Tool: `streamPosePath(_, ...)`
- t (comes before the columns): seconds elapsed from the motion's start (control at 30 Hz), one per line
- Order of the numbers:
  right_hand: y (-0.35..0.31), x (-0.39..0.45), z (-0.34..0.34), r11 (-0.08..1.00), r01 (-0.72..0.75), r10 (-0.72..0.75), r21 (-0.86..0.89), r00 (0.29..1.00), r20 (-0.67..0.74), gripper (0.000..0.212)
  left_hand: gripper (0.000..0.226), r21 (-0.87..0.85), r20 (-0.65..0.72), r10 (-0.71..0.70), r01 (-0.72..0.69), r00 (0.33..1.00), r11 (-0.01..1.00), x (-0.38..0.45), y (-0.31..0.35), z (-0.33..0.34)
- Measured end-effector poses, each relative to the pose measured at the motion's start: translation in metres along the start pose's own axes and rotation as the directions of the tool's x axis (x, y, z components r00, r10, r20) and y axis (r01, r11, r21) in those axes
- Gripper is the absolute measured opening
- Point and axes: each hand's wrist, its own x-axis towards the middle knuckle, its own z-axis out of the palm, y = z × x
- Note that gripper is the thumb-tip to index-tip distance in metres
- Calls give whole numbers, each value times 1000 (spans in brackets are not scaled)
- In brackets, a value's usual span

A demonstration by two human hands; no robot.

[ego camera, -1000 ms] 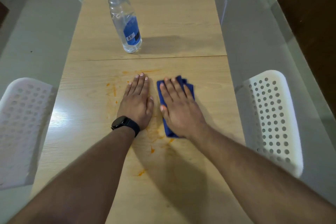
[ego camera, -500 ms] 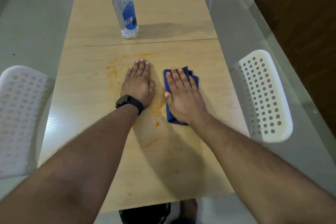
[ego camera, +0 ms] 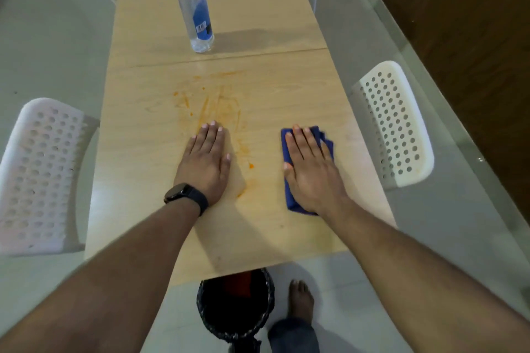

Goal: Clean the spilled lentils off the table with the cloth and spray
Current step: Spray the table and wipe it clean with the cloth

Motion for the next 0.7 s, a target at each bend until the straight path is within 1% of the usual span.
streamPosePath(0.07,-36,8,7,1000,-5,5,10,1000,-26,70,71,-1,-15,-1,1,1000,1000,-1,0,4)
streamPosePath(0.13,-69,-7,12,998,63,-62,23,998,-27,71,69,-17,-26,4,-5,1000,1000,0,1,3)
streamPosePath(0.2,-90,-41,17,991,132,-132,36,991,-1,69,65,-26,-30,5,-5,1000,1000,1,-1,4)
streamPosePath(0.3,-76,-88,14,979,199,-200,35,979,40,68,63,-36,-20,-16,15,1000,999,-1,2,2)
streamPosePath(0.4,-46,-107,9,976,216,-216,16,973,78,68,64,-52,-26,-11,9,1000,999,-1,1,-1)
streamPosePath(0.47,-32,-97,9,985,172,-171,3,983,67,67,68,-55,-19,-13,12,1000,998,-2,0,-1)
streamPosePath(0.53,-30,-61,10,995,99,-98,-11,995,22,67,70,-54,-23,-14,13,1000,998,-2,-2,1)
streamPosePath(0.63,-54,12,7,1000,-3,3,1,1000,-30,68,70,-84,-29,0,-2,1000,996,2,-8,3)
streamPosePath(0.7,-81,44,9,1000,-21,22,17,999,-30,70,70,-83,-35,-10,7,999,997,11,-15,1)
